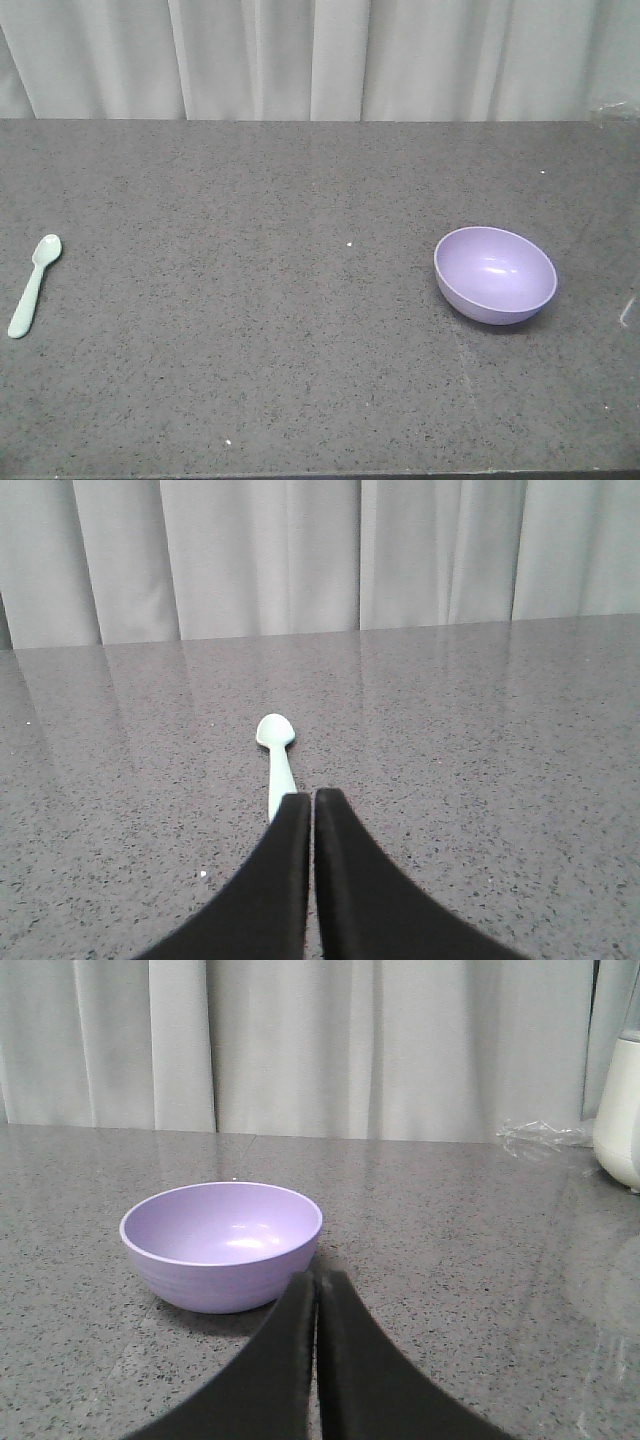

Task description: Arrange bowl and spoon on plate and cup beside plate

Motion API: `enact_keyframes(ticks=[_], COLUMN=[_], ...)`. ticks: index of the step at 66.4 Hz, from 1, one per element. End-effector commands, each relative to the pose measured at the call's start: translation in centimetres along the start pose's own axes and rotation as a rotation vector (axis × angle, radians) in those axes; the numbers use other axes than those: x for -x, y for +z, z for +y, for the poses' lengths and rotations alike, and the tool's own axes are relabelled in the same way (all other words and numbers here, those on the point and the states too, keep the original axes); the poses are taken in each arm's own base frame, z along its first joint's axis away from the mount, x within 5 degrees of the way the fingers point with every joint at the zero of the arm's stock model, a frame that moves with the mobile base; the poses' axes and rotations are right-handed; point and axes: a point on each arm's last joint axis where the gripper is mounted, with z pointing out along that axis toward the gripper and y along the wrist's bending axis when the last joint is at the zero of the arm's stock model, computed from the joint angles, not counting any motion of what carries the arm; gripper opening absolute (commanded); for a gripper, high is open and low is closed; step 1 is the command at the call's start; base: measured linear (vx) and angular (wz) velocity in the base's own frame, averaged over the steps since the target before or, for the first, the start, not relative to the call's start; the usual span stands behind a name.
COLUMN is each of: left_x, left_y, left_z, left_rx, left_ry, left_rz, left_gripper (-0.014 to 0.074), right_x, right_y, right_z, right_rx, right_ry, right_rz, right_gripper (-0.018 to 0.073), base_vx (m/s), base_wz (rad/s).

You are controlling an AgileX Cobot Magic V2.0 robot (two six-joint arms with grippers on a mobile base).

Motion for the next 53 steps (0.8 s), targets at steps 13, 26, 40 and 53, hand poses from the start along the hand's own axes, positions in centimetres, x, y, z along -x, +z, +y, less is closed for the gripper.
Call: enact_keyframes(ticks=[13,26,40,53], left_x=[0.89,0.89,0.89,0.89], left_y=[-0.11,-0.11,-0.11,-0.11], left_z=[-0.08,-0.08,-0.08,-0.08], left_rx=[-0.009,-0.009,-0.009,-0.009], left_ry=[-0.013,-0.013,-0.013,-0.013], left_rz=[-0.079,-0.079,-0.079,-0.079], left_gripper=[-0.0006,-0.0006,-0.0006,-0.0006], right_x=[0.61,0.61,0.61,0.61], right_y=[-0.09,-0.09,-0.09,-0.09], right_z=[0.01,0.01,0.01,0.01], right_rx=[0.001,0.001,0.001,0.001], right_ry=[-0.004,-0.004,-0.004,-0.004], right_rz=[-0.080,-0.080,-0.080,-0.080], right_gripper=[-0.0003,-0.0003,-0.0003,-0.0003], base_vx=[0.00,0.00,0.00,0.00], base_wz=[0.00,0.00,0.00,0.00])
